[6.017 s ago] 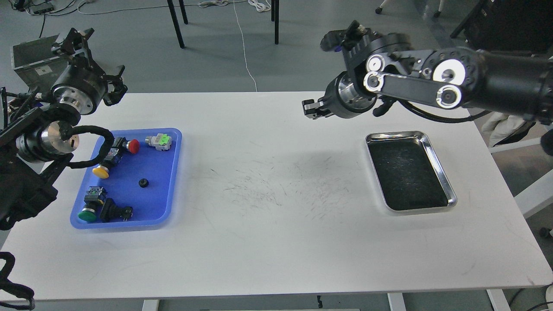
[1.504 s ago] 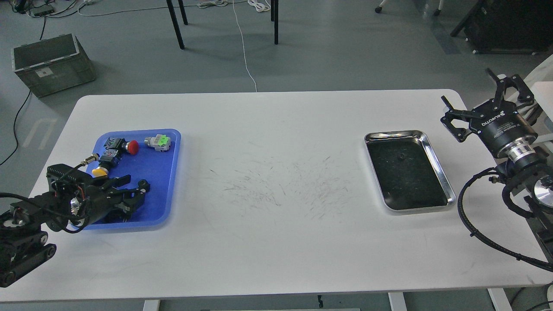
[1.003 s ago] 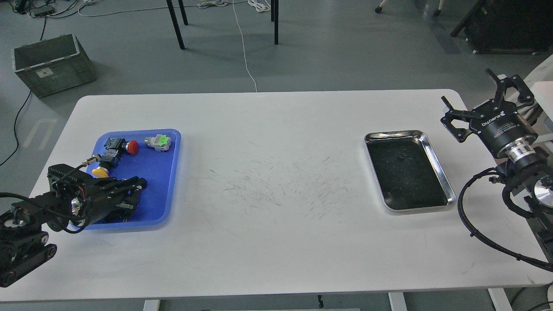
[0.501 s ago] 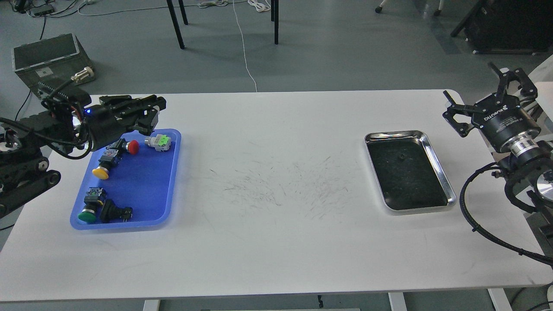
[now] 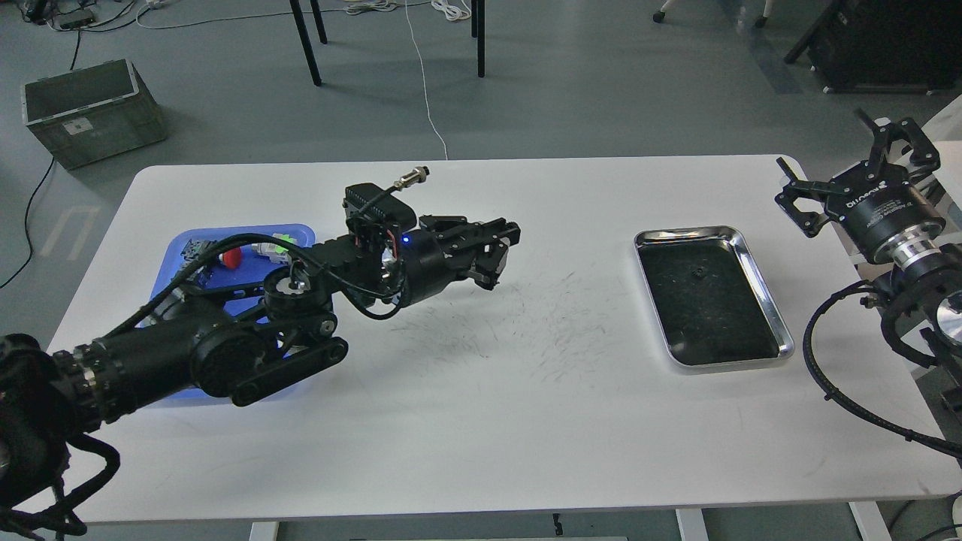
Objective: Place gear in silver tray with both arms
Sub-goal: 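Carry the gear to the table center and lower it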
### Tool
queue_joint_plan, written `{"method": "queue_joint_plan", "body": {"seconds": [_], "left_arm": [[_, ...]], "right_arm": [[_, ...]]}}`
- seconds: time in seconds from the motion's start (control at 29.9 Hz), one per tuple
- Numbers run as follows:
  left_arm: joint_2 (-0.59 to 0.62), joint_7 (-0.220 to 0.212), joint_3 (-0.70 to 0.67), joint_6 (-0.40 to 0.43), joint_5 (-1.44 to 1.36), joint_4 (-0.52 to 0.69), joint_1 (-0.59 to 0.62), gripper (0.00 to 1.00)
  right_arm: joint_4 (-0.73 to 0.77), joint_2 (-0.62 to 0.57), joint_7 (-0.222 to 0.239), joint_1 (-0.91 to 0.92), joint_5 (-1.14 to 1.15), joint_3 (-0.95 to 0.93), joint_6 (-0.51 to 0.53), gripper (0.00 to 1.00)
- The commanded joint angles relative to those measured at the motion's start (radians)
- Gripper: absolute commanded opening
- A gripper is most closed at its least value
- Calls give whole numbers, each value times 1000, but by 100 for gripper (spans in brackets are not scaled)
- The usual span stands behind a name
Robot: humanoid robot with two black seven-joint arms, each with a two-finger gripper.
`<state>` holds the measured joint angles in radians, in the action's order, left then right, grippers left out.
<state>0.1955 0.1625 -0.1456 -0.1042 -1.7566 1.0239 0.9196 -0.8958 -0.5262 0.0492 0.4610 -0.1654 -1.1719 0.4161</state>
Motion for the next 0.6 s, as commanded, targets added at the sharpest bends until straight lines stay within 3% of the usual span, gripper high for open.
{"method": "queue_joint_plan", "body": {"seconds": [0.0,0.07,0.37,0.57], "left_arm": [[-132,-1,11,0,-27,-66,-16,7],[-195,0,56,-2,-30,-106,-18,7],[-195,5,118,-6,-30,-248,-25,7],[-195,0,115,-9,-27,-243,-39,7]], "right_arm": [[0,0,0,7,6,0,-8,98],[0,-3,0,7,6,-2,-14,98],[6,-12,0,7,6,-5,-16,98],[6,-20,0,5,6,-5,-16,98]]}}
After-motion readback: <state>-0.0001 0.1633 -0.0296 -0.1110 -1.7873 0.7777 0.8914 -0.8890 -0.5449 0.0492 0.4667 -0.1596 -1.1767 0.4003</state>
